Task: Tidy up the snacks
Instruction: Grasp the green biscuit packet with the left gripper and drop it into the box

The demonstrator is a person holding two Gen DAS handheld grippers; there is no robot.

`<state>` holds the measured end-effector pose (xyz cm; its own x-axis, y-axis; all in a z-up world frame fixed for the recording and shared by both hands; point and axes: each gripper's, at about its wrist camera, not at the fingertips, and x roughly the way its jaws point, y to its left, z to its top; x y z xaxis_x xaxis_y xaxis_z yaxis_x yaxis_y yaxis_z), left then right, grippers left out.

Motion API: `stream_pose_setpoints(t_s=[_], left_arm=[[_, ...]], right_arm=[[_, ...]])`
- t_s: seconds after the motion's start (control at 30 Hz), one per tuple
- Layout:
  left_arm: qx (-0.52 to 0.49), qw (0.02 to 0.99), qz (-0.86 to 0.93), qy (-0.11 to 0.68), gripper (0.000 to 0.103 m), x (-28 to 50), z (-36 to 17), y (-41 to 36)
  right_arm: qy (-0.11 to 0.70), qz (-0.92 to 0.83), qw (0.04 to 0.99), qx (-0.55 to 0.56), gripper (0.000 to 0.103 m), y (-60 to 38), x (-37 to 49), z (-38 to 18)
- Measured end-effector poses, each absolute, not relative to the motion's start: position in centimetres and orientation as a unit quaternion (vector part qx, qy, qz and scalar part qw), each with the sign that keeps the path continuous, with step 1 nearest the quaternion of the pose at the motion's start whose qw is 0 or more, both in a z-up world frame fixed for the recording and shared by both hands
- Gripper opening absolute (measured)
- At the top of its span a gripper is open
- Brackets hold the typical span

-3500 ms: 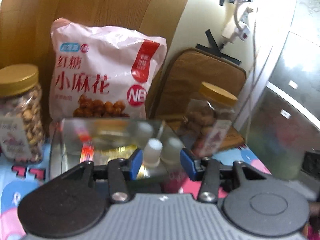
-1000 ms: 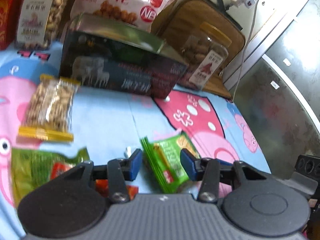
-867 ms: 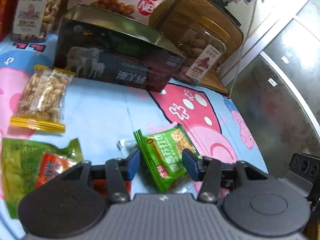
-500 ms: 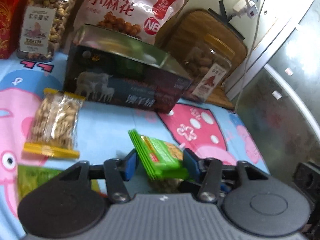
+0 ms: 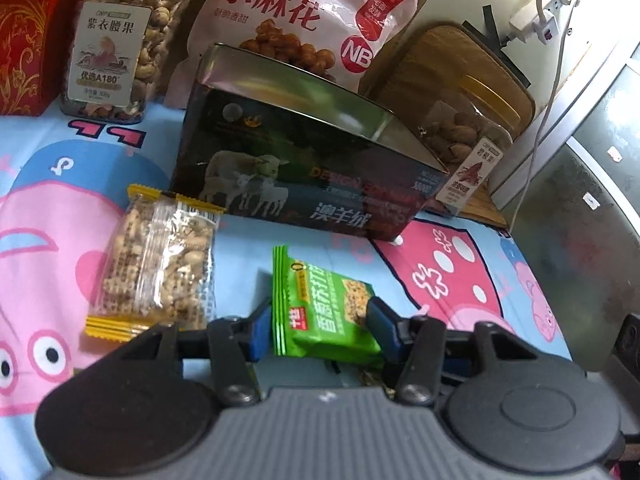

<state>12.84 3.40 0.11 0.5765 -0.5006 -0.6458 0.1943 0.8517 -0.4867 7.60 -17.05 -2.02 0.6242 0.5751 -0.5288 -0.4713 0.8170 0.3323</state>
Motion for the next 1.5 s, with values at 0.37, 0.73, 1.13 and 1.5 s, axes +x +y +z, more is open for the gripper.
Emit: stream_pose_setpoints(t_s=[0.37,0.73,1.13,1.5], left_arm=[[-0.188,0.866,-0.205,0.416,0.040,12.9,0.1,3.3],[-0.170,0.885,-0.247,0.356,0.038,12.3,5.3,2.7],[-0.106,0.923,-0.159,0.334,0.045,21.3,7.6,2.7],[-0.105,0.930,-0.133,0.325,0.046,19.2,6.7,4.6]], right_arm=[[0.318,0.292,0.901,-0.034,0.042,-13.7,9.4,-2.4],[0.197,0.272,0.939,-0.070,0.037,-13.5,7.6,1.7],[0.194,0.239,0.949,-0.066,0.038,-11.4,17.4,3.4],[0.198,0.234,0.952,-0.002,0.038,-14.2,13.8,3.1]])
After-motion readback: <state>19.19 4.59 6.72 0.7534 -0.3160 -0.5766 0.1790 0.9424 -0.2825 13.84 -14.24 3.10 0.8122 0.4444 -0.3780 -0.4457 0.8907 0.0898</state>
